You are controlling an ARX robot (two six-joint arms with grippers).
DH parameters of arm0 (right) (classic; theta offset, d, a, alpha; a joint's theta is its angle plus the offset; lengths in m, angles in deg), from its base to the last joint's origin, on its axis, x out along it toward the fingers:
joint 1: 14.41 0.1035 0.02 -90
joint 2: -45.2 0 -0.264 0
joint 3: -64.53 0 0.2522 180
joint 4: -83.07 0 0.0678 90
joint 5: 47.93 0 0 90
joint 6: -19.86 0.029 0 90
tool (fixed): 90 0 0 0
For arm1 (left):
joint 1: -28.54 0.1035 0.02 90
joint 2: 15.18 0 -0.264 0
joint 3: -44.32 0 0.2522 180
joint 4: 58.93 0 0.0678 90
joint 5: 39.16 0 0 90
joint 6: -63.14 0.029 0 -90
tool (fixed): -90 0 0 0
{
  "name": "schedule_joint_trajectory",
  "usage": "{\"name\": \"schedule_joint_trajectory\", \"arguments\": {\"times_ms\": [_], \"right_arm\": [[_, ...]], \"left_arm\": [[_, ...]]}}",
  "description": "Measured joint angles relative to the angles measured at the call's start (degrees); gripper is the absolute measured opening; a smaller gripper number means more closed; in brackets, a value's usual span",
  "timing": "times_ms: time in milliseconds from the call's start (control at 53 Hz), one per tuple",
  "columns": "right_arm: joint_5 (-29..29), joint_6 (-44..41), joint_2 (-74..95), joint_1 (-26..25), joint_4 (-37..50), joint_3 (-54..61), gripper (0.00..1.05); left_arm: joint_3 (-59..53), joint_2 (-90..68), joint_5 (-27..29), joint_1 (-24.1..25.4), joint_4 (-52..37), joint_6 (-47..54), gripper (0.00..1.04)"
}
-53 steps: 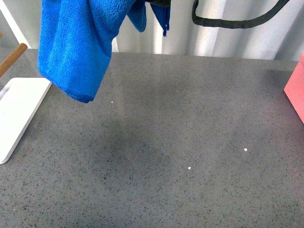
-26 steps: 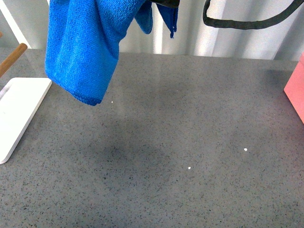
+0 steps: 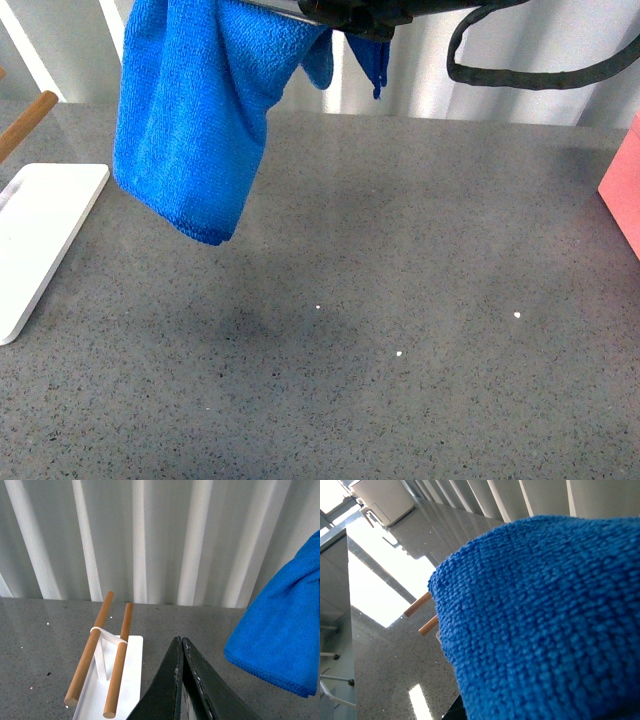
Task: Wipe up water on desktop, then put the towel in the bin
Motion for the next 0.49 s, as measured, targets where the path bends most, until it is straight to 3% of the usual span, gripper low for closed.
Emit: {"name": "schedule_joint_trajectory", "arguments": {"times_ms": [189,302,491], "right_arm": [[0.04,0.0,-0.83,-0.48,0.0,0.17,0.05],[0.07,0.02,-1.38,-0.74,0.02,0.61,0.05],[0.24,-0.72,-2.84,-1.42,-1.86,1.86,0.05]], "left_arm": [[0.0,3.19,0.0,0.0,3.17,0.0,0.03],[0.0,10.08,0.0,0.0,11.76,0.0,0.03],[0.0,11.87,-0.02,0.02,12.24,0.0,0.03]]}}
